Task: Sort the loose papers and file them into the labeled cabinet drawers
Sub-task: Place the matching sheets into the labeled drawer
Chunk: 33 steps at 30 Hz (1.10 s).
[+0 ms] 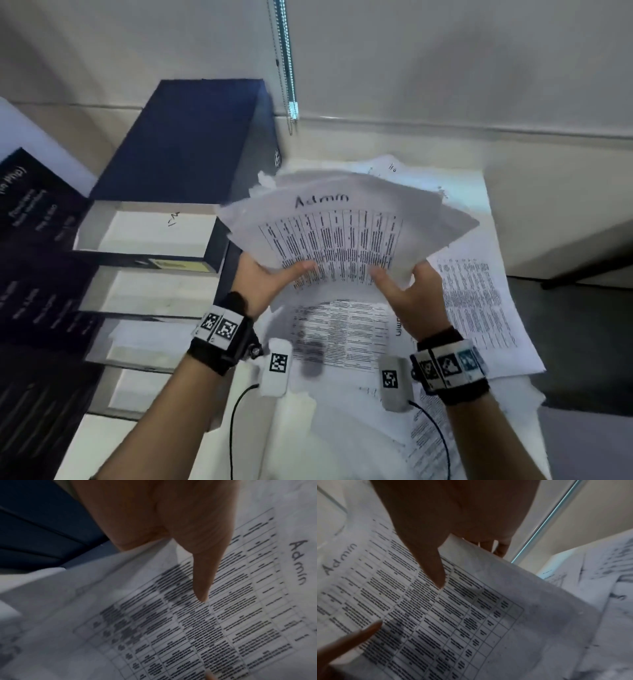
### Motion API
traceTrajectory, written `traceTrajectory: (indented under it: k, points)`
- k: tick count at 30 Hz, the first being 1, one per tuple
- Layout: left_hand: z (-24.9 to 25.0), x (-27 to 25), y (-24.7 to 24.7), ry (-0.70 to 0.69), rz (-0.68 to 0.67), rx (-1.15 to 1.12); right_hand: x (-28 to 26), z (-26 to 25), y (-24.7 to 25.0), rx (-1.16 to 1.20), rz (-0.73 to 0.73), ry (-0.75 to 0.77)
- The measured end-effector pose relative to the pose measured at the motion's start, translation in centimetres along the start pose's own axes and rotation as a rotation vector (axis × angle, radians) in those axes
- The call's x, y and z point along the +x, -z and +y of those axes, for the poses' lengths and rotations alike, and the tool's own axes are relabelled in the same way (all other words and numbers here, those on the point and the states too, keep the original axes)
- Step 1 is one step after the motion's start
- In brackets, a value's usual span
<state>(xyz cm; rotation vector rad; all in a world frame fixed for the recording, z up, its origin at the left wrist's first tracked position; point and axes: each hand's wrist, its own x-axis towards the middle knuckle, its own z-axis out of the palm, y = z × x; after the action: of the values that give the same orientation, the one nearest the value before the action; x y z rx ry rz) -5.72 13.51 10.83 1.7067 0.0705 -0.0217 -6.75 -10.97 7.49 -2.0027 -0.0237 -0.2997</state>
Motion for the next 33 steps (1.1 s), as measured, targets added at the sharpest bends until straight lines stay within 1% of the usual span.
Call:
traceTrajectory:
  k: [2,4,5,7,10,13,15,17,19,21,24,26,27,28,29,31,32,33]
  points:
    - [-0.6,-0.2,0.4,0.026,-0.022,0.003,-0.7,0.0,-0.3,-0.056,-0.094,-0.1]
    - [-1.4,-0.6,0.6,0.114,-0.068,0.013,-1.3,0.8,-1.1,-0.099,-0.199,-0.234]
    - [-2.2,-0.8,0.9,0.151,-0.075,0.028,-1.6,1.2,-1.6,-0.102,-0.221,-0.294]
    - [-3.4,-1.2,1.7,0.169,-0.061,0.054,-2.3,1.7,-2.5,-0.102,-0.194,-0.365]
    - [-2.4,-2.1,2.8,0.197,-0.063,0.031,-3.8,0.4,-3.4,-0.137,-0.141,-0.353]
    - [-0.1,-2.8,4.4,0.093,-0.132,0.064,-5.0,-2.6,-3.4,-0.057,-0.088,-0.289]
    - [1.8,-3.2,6.0,0.033,-0.153,0.082,-5.6,-5.6,-3.2,0.049,-0.094,-0.25]
    - [3.8,-3.8,8.2,0.002,-0.123,0.092,-6.2,-9.1,-3.6,0.174,-0.129,-0.212]
    - [5.5,-4.6,10.5,-0.035,-0.087,0.107,-6.4,-12.3,-4.6,0.243,-0.177,-0.172]
    - [6.8,-5.4,13.1,-0.075,-0.029,0.056,-6.6,-14.8,-6.1,0.229,-0.283,-0.162]
    - [7.3,-6.1,17.8,-0.066,0.101,-0.073,-7.8,-17.2,-9.1,0.154,-0.433,-0.183]
    - [6.1,-6.3,21.3,0.025,0.156,-0.068,-9.0,-17.9,-11.3,0.134,-0.454,-0.188]
    - [5.1,-6.4,23.1,0.102,0.162,-0.013,-9.7,-18.4,-12.4,0.175,-0.438,-0.222]
    - [4.2,-6.8,24.7,0.185,0.134,0.089,-10.2,-18.7,-13.5,0.251,-0.414,-0.263]
    - [3.3,-7.4,26.1,0.272,0.073,0.225,-10.5,-19.0,-14.6,0.34,-0.402,-0.306]
    - [1.4,-8.8,28.4,0.437,-0.126,0.422,-10.4,-19.4,-16.7,0.446,-0.414,-0.375]
    - [0.6,-9.4,29.3,0.474,-0.204,0.448,-10.2,-19.6,-17.5,0.468,-0.437,-0.421]
    - [-0.1,-9.7,30.0,0.467,-0.243,0.431,-9.9,-19.8,-18.2,0.487,-0.467,-0.467]
